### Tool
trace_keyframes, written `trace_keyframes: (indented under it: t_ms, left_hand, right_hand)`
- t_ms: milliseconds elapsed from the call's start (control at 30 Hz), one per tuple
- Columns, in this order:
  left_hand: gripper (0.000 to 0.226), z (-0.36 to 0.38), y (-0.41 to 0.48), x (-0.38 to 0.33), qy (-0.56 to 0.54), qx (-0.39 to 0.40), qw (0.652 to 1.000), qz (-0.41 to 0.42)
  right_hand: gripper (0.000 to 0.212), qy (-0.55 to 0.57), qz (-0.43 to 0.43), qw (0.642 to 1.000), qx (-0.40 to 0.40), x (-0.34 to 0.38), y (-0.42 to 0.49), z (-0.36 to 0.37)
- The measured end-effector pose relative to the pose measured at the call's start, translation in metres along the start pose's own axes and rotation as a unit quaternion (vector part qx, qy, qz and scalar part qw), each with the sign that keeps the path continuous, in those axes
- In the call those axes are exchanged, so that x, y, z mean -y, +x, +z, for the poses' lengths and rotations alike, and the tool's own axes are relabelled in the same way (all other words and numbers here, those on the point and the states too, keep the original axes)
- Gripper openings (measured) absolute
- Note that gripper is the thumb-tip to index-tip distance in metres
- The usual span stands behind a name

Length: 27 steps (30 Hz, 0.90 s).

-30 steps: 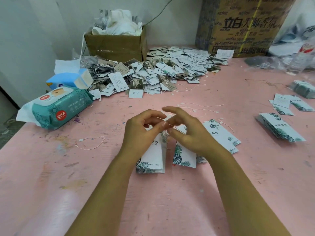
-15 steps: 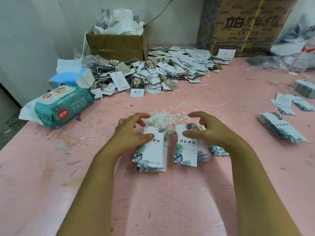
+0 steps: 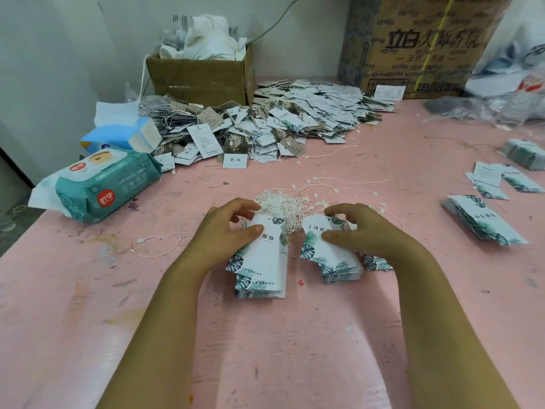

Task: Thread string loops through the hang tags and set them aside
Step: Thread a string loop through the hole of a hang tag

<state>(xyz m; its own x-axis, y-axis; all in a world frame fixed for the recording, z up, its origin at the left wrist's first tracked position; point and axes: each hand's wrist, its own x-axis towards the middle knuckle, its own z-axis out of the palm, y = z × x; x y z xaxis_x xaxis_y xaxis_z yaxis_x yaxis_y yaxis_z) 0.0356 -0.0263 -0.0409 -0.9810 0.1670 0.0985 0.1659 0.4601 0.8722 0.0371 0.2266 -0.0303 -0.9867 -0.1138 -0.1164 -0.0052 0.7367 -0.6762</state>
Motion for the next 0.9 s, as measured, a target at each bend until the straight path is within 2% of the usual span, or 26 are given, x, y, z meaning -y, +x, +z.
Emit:
trace_keyframes:
  t_ms: [200, 400, 467, 600, 667, 767, 833, 900]
  left_hand:
    - [0.036, 0.000, 0.000, -0.004, -0.043, -0.019, 0.999, 0.005]
    - [0.033, 0.002, -0.001, -0.013, -0.150, -0.066, 0.986, 0.027]
    - [0.031, 0.004, -0.002, -0.016, -0.178, -0.081, 0.980, 0.027]
    - [0.028, 0.009, -0.002, -0.021, -0.201, -0.097, 0.974, 0.028]
    - [0.028, 0.012, -0.003, -0.022, -0.194, -0.090, 0.976, 0.028]
    - [0.029, 0.015, -0.004, -0.023, -0.182, -0.082, 0.979, 0.034]
    - [0.029, 0.015, -0.004, -0.024, -0.182, -0.081, 0.979, 0.035]
    - [0.029, 0.015, -0.004, -0.024, -0.184, -0.084, 0.979, 0.036]
  right_hand:
    - [0.056, 0.032, 0.042, 0.998, -0.031, -0.005, 0.004, 0.002]
    - [0.023, 0.011, 0.046, 0.988, -0.147, -0.006, 0.008, 0.000]
    - [0.010, 0.059, 0.025, 0.978, -0.200, -0.005, 0.011, 0.000]
    - [0.026, 0.190, -0.002, 0.931, -0.311, 0.003, 0.007, -0.008]
    - [0.027, 0.171, -0.013, 0.937, -0.303, 0.006, 0.006, -0.007]
    - [0.024, 0.068, 0.022, 0.977, -0.201, 0.008, 0.002, -0.001]
    - [0.040, -0.008, 0.076, 0.989, -0.123, 0.007, -0.002, 0.000]
    - [0.045, -0.046, 0.099, 0.990, -0.094, 0.006, -0.004, -0.001]
